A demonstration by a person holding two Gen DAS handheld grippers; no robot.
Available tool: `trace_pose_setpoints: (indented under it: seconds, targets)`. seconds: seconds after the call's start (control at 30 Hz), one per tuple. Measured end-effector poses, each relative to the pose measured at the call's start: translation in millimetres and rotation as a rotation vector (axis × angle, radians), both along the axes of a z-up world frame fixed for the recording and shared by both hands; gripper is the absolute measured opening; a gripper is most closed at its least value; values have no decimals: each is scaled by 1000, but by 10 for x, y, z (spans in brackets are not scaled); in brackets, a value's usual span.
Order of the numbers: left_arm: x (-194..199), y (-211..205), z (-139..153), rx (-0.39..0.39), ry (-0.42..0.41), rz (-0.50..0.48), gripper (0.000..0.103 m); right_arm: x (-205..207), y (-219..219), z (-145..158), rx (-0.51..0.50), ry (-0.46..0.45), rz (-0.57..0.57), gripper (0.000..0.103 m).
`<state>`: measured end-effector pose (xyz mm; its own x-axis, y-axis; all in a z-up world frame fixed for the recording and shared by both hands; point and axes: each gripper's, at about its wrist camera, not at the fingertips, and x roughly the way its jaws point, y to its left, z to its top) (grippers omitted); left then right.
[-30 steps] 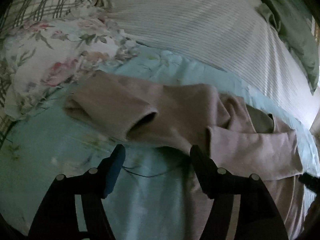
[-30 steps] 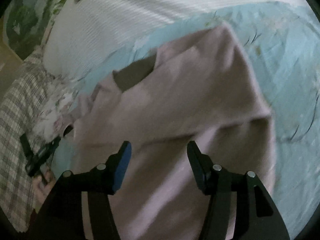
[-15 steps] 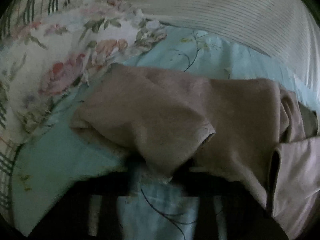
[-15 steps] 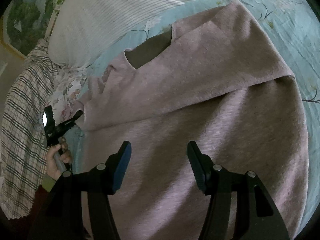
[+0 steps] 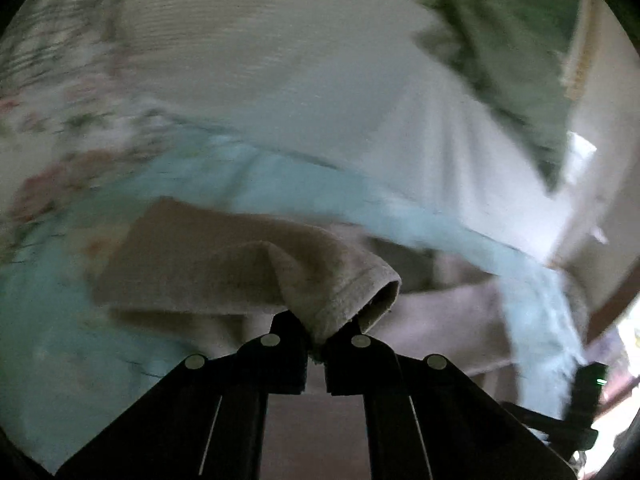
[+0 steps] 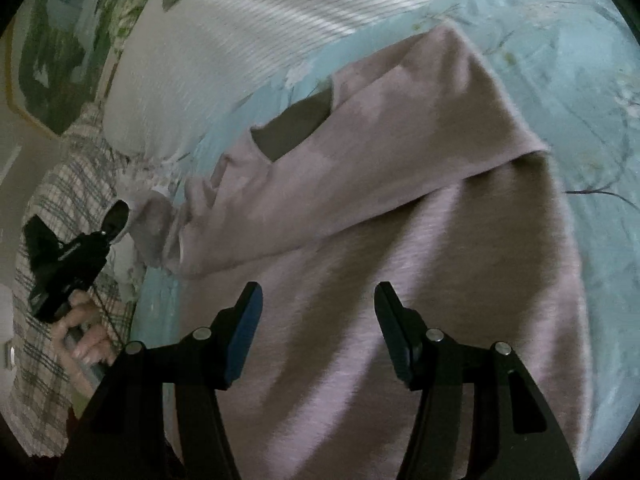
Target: Fold small clothes
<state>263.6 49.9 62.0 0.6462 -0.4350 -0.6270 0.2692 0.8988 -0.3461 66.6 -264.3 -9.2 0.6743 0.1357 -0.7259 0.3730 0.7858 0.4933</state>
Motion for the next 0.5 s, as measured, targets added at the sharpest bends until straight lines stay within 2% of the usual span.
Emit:
trace_pose_setpoints:
  seconds: [0.1,0.17,0.33,0.5]
  targets:
    - [-140,-587,-12,-24,11,-117,4,-132,-154,42,-4,-9,-50,59]
    - [-190,-1008,-126,-5,29,-173,4,-220,-256,65,-6,-14,-81,59]
    - [-213,-1739,-563,27,101,-238,4,-386,-444,77,-6,-20,-136,59]
    - [-113,-2185,-1015,94,156,-271,6,-399,-575,57,12,-25,-160,59]
